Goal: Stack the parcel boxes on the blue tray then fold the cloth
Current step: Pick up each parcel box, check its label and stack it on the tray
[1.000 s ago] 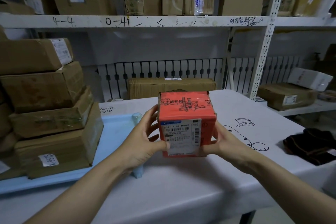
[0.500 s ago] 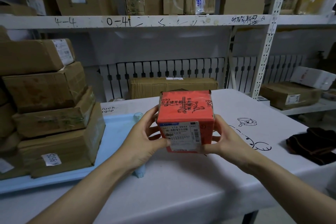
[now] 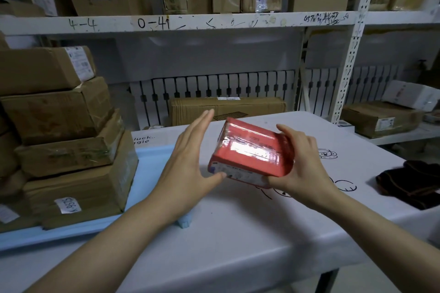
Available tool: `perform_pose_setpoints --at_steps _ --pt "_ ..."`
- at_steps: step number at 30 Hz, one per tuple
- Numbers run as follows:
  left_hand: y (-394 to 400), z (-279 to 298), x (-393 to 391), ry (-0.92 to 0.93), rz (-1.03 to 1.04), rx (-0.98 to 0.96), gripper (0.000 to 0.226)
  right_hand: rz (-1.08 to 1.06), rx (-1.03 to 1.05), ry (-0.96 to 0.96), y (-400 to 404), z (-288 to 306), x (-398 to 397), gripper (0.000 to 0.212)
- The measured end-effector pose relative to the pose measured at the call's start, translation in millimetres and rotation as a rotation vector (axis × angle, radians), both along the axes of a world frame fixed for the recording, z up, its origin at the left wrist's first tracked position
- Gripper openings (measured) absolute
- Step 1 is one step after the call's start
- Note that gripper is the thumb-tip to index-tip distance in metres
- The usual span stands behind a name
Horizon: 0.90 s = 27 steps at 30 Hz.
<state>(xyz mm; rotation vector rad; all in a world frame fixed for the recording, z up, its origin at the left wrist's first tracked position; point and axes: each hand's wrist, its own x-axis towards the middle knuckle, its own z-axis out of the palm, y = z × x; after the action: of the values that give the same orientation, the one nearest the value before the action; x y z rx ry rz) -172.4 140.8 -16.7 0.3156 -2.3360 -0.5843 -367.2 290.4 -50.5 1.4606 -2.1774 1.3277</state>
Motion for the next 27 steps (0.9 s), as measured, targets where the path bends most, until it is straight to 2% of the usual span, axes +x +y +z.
perform_pose_setpoints --at_steps 12,18,20,23,27 --pt "-1 1 -15 -0.138 0.081 -0.394 0.101 0.042 0.009 0.316 -2 16 17 0.106" --pt "-3 0 -18 -0.133 0.124 -0.456 0.101 0.14 -0.035 0.358 -5 21 23 0.114" --pt "-6 -1 -15 -0.123 0.13 -0.385 0.097 0.159 -0.072 0.311 -3 21 20 0.116" --pt "-11 -1 -11 -0.086 0.115 -0.213 0.093 0.175 -0.096 0.079 1 21 12 0.126" --pt "-13 -4 -7 -0.058 0.013 0.02 0.096 0.205 0.021 -0.184 3 17 2 0.13"
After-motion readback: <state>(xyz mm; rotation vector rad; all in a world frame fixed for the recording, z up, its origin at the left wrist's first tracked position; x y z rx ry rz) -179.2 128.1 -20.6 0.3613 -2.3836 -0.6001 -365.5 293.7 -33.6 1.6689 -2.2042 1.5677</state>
